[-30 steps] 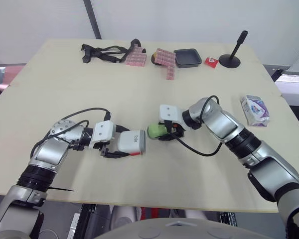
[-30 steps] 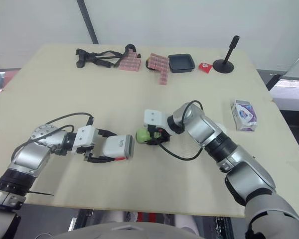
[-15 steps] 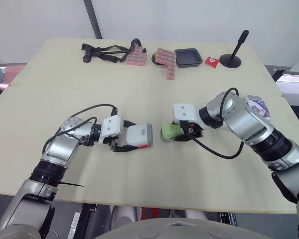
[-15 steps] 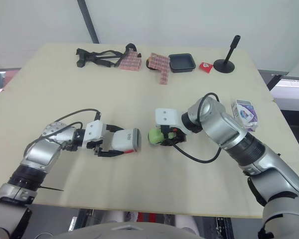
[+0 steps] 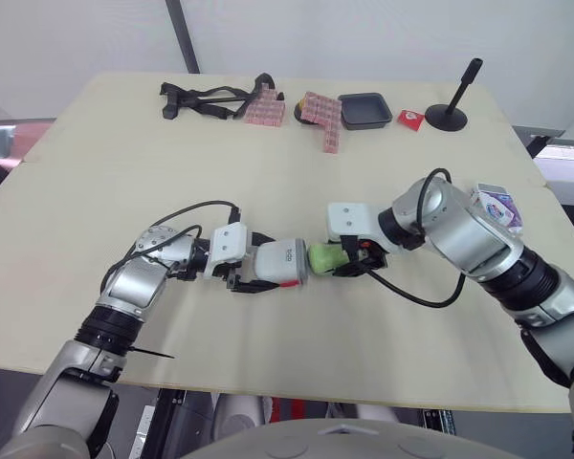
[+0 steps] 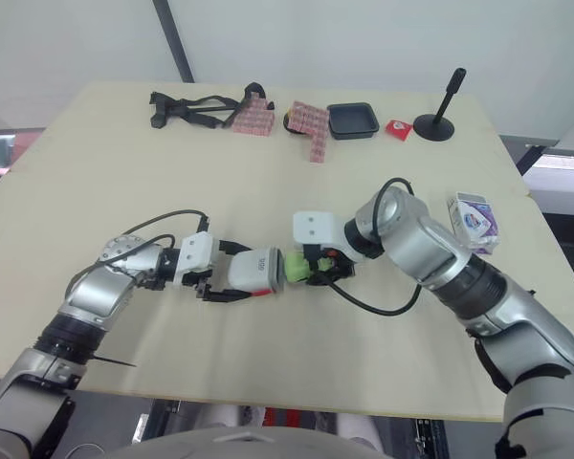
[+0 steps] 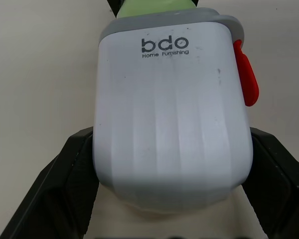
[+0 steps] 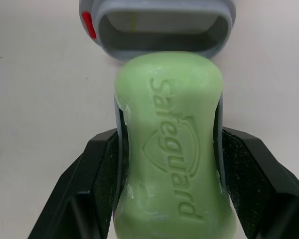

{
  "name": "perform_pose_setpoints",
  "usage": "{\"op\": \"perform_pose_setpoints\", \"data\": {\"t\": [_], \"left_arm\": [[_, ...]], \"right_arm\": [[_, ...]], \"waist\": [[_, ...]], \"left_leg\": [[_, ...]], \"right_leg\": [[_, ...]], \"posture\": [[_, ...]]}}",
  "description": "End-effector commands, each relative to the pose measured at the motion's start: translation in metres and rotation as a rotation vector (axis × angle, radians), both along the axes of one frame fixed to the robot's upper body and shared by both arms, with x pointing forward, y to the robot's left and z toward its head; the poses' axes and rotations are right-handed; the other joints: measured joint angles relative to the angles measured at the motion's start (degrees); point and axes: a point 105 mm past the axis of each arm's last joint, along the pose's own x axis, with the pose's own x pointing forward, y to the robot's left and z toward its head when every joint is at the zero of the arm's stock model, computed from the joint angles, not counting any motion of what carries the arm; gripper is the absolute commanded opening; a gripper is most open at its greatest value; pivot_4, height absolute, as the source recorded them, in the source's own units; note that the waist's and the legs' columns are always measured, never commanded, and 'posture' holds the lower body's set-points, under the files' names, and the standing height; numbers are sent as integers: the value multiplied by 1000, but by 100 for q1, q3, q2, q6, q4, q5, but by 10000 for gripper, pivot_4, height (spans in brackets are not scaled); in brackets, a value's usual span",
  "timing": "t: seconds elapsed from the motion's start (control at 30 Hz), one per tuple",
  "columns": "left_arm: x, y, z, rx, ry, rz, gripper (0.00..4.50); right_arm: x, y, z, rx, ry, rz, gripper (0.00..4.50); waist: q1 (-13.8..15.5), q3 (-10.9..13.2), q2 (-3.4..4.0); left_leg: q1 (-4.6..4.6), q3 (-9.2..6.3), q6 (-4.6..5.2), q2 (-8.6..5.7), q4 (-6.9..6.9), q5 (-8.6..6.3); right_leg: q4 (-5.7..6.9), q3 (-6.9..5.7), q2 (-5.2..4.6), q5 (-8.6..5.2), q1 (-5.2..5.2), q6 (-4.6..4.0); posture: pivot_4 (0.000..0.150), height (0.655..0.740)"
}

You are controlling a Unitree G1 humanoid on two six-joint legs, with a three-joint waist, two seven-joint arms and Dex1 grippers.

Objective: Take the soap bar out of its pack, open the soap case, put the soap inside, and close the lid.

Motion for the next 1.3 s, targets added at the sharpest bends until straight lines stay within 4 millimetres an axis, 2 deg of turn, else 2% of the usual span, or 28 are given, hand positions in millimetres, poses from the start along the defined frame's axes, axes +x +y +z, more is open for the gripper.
{"op": "perform_pose_setpoints", "data": {"t": [0.03, 0.47, 0.67, 0.97, 1.0, 1.1, 1.3], "left_arm": [[3, -2, 8, -11, -36, -3, 34506], [3, -10, 8, -26, -42, 5, 34506], [2, -11, 7, -31, -39, 6, 34506], [4, -10, 6, -28, -32, 12, 34506], [4, -10, 6, -27, -32, 14, 34506], [4, -10, 5, -26, -31, 18, 34506], [5, -10, 5, -25, -29, 20, 34506]], "right_arm": [[-1, 9, 15, 13, -54, 36, 25390], [-4, 16, 11, -56, -64, 43, 25390], [-2, 24, 17, -29, -79, 22, 25390], [-3, 27, 19, -11, -61, 14, 25390], [-3, 27, 20, -8, -60, 14, 35794], [-3, 28, 20, 4, -62, 15, 44899], [-2, 27, 21, 16, -61, 9, 44899]], "waist": [[-1, 0, 0], [3, 0, 0], [9, 0, 0], [13, 0, 0], [13, 0, 0], [15, 0, 0], [15, 0, 0]], "left_leg": [[0, 0, 0, 0, 0, 0], [2, 0, 0, 0, 3, 0], [3, 1, 0, 0, 3, 0], [4, 1, 0, 0, 4, 0], [3, 1, 0, 0, 4, 0], [4, 1, 0, 0, 4, 0], [5, 1, 0, 0, 4, 0]], "right_leg": [[0, 0, 0, 0, -2, 0], [6, 2, 2, 0, -4, 0], [8, 2, 1, 0, -5, 0], [8, 3, 1, 0, -6, 0], [9, 3, 1, 0, -6, 0], [9, 3, 1, 0, -6, 0], [11, 3, 1, 0, -6, 0]], "posture": [[1500, 7400], [1500, 7400], [1500, 7400], [1500, 7400], [1500, 7400], [1500, 7400], [1500, 7400]]}}
